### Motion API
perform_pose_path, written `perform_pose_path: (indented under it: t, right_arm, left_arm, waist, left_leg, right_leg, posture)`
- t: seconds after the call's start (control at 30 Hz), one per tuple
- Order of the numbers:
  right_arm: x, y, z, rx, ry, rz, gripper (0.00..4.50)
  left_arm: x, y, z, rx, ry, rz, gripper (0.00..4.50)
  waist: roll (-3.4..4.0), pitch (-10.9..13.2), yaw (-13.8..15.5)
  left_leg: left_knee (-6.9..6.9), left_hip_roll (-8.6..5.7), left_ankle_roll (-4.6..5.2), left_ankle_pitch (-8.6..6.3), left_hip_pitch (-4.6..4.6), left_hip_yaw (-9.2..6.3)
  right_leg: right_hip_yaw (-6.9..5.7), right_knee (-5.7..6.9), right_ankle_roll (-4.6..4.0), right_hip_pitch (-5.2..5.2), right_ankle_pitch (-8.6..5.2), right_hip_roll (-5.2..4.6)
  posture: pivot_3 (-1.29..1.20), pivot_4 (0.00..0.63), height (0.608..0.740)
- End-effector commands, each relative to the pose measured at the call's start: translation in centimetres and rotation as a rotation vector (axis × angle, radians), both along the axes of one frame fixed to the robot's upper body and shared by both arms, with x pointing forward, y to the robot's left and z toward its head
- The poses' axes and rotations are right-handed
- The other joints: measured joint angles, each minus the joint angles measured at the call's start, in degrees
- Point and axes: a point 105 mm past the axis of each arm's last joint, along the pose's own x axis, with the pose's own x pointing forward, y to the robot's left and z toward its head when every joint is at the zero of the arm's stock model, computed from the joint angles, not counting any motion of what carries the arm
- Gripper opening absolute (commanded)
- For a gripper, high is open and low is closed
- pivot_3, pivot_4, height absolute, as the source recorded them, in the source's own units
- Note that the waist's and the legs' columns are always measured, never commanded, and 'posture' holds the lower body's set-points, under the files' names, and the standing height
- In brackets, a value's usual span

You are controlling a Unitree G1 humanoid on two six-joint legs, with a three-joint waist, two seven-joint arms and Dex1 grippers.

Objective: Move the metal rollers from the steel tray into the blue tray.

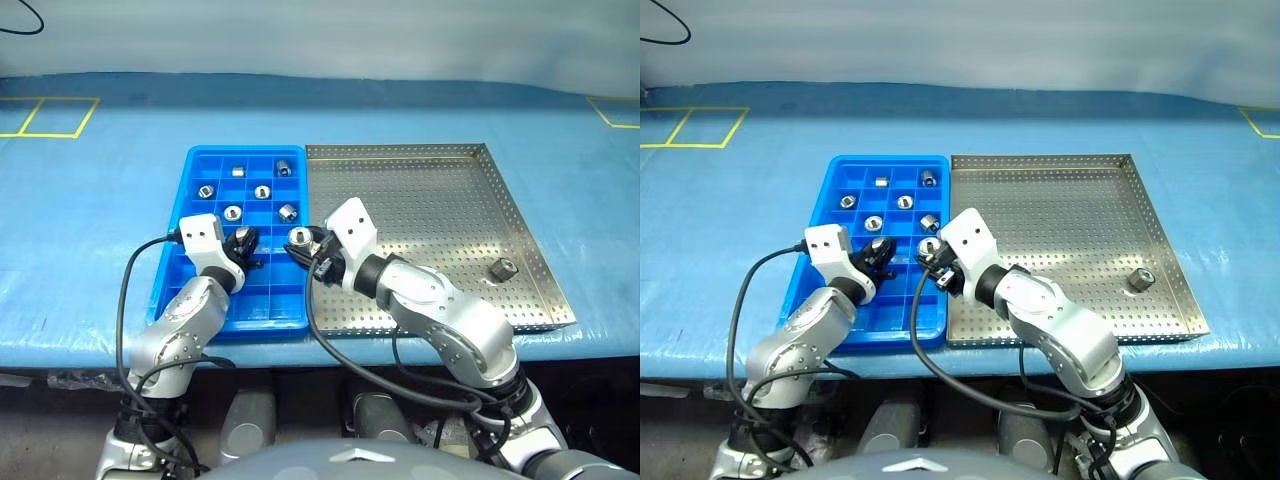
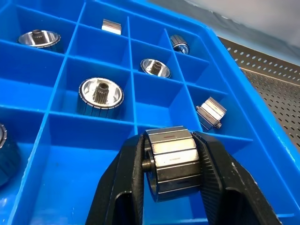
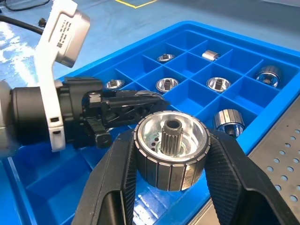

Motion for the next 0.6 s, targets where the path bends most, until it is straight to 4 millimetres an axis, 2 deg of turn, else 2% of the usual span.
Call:
perform_pose_path:
  t: [0.03, 0.2, 0.23, 0.37, 0.5, 0.6]
  right_arm:
    - [-0.6, 0.2, 1.4, 0.03, -0.059, 0.019, 1.69]
    - [-0.7, 0.3, 1.3, 0.028, -0.057, 0.019, 1.69]
    - [-0.7, 0.3, 1.3, 0.028, -0.056, 0.019, 1.69]
    - [-0.8, 0.6, 1.0, 0.023, -0.047, 0.028, 1.69]
    - [-1.0, 1.0, 0.7, 0.016, -0.036, 0.041, 1.69]
    - [-1.0, 1.1, 0.5, 0.016, -0.03, 0.047, 1.69]
  left_arm:
    - [0.3, -1.0, -0.3, 0.003, 0.016, -0.052, 1.25]
    - [0.2, -2.0, -0.8, 0.01, 0.04, -0.114, 1.25]
    - [0.2, -2.2, -0.8, 0.006, 0.044, -0.119, 1.98]
    - [0.0, -2.1, -0.5, -0.002, 0.038, -0.115, 3.17]
    - [-0.3, -1.3, 1.2, -0.045, -0.033, -0.066, 4.47]
    - [-0.6, -0.5, 2.1, -0.055, -0.069, -0.024, 4.47]
  waist:
    - [0.0, 0.0, 0.0]
    - [0.0, 0.0, -0.4]
    - [0.0, 0.0, -0.5]
    - [0.01, 0.0, -0.9]
    - [0.0, 0.0, -1.2]
    - [0.0, 0.0, -1.5]
  left_leg:
    - [0.0, -0.01, 0.0, 0.0, 0.0, 0.01]
    - [0.02, -0.01, 0.0, 0.0, 0.01, 0.01]
    - [0.01, -0.01, 0.0, 0.0, 0.0, 0.01]
    - [-0.01, 0.0, 0.0, 0.0, 0.03, 0.0]
    - [0.0, 0.0, 0.0, 0.0, 0.03, 0.01]
    - [0.0, 0.02, 0.0, 0.0, 0.03, -0.01]
  right_leg:
    - [0.01, 0.0, 0.0, 0.01, 0.0, -0.01]
    - [0.01, 0.01, 0.1, 0.02, 0.06, -0.01]
    - [0.01, 0.01, 0.18, 0.0, 0.1, -0.01]
    - [0.01, 0.03, 0.19, 0.01, 0.11, 0.0]
    - [0.02, 0.04, 0.2, 0.01, 0.13, 0.0]
    - [0.02, 0.06, 0.2, -0.01, 0.12, 0.01]
  posture:
    - [0.09, 0.15, 0.74]
    - [0.08, 0.15, 0.74]
    - [0.08, 0.15, 0.74]
    - [0.08, 0.15, 0.74]
    - [0.09, 0.15, 0.74]
    - [0.1, 0.15, 0.74]
